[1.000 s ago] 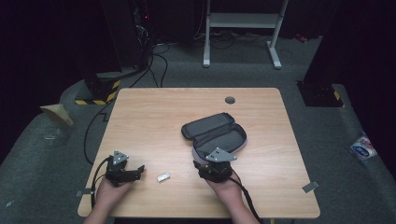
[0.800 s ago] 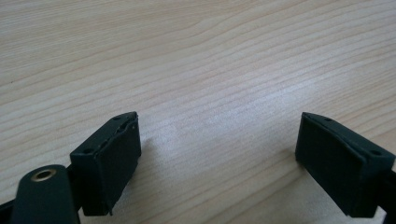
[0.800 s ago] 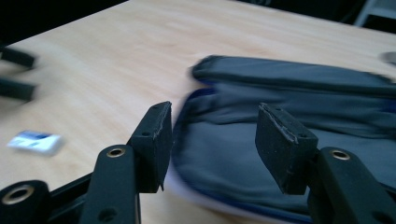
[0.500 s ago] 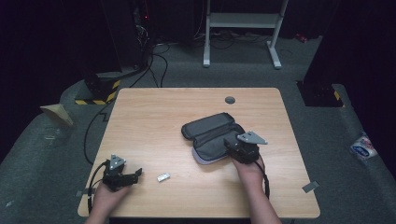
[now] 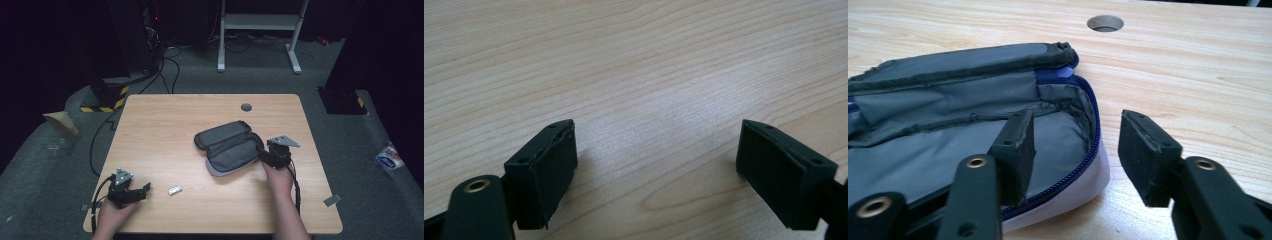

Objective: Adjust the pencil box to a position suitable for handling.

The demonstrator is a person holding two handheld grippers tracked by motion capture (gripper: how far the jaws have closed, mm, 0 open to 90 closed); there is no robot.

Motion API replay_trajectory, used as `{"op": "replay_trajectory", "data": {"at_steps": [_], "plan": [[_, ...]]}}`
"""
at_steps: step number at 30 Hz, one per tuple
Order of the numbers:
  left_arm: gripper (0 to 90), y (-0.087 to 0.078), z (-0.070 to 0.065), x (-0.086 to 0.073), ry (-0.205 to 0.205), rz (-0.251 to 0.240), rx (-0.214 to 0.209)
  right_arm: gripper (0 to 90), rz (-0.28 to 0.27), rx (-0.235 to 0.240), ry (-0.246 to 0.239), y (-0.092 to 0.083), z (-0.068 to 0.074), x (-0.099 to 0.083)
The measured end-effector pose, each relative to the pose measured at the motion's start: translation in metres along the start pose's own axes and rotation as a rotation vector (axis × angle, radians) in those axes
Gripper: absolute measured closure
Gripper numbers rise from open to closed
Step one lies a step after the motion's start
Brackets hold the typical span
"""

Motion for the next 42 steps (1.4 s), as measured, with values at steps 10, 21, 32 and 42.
{"op": "replay_trajectory", "data": {"at_steps": [10, 21, 32, 42], "plan": [[18.2, -0.002, 0.0, -0.001, -0.008, -0.007, 0.004, 65.1, 0.044, 0.03, 0.028, 0.006, 0.003, -0.012], [36.1, 0.005, 0.0, 0.009, -0.003, -0.012, -0.01, 62.4, 0.056, 0.091, -0.006, -0.011, 0.038, -0.026], [57.4, 0.027, -0.032, 0.04, 0.04, -0.055, -0.06, 61.4, 0.021, 0.14, -0.057, -0.035, 0.072, -0.027], [71.9, 0.049, -0.073, 0.092, 0.08, -0.112, -0.097, 66.5, 0.01, 0.054, -0.029, -0.044, 0.039, -0.03]]}}
Point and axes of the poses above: each handheld gripper's, and its own axes: y roughly forward along the jaws, x roughly out of its top, z roughly to its left, the point moved 10 cm from there along y, roughly forward along the jaws, and after that the axes turned 5 degrees about -z, right-handed, at the moved point
